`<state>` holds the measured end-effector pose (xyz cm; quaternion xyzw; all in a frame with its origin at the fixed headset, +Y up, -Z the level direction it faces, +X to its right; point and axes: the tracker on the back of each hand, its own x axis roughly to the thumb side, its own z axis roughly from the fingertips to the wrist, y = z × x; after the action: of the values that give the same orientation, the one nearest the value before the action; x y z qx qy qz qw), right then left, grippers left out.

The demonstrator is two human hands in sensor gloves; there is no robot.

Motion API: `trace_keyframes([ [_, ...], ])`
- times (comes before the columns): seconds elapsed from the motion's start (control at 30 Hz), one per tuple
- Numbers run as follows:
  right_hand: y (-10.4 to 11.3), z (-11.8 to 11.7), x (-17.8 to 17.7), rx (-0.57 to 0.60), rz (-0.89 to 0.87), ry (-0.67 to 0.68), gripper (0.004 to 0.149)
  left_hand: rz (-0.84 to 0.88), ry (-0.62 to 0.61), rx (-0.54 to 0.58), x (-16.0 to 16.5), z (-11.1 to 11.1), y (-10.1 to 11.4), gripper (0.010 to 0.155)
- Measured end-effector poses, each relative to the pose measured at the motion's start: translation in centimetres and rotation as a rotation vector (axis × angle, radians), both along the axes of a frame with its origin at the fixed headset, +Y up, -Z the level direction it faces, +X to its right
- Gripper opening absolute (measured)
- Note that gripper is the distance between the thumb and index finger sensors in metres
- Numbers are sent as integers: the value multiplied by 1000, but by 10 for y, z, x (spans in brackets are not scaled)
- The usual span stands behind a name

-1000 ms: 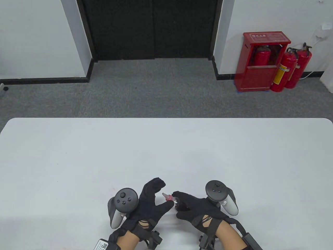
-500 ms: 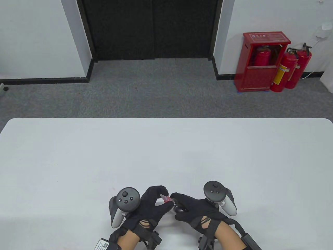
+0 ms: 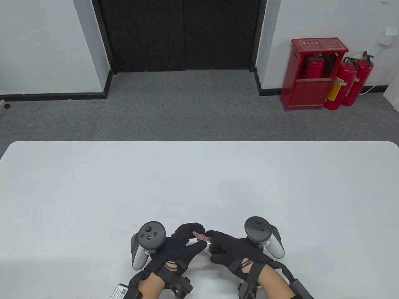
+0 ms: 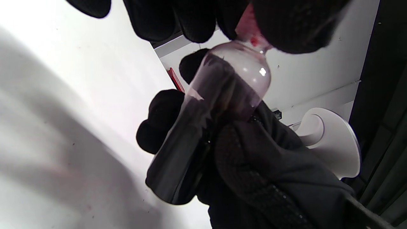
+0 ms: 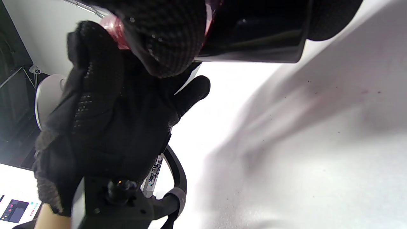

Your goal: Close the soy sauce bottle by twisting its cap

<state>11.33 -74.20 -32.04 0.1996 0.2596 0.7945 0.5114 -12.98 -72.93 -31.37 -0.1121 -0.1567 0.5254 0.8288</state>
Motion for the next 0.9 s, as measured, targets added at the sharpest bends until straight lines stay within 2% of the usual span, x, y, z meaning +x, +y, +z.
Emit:
trace_keyframes([
  [0.6, 1, -1, 2, -10, -4, -14, 76, 52, -23, -41, 0, -2, -4, 63],
  [0.63, 1, -1, 2, -11, -4, -15, 76, 53, -23, -40, 1, -2, -4, 65],
  [0.77, 1, -1, 3, -14, 21, -37, 76, -5, 12, -30, 0, 0, -6, 89],
  [0.9, 1, 0, 2, -9, 30, -26, 76, -126, 92, -1, -4, 1, -7, 89],
])
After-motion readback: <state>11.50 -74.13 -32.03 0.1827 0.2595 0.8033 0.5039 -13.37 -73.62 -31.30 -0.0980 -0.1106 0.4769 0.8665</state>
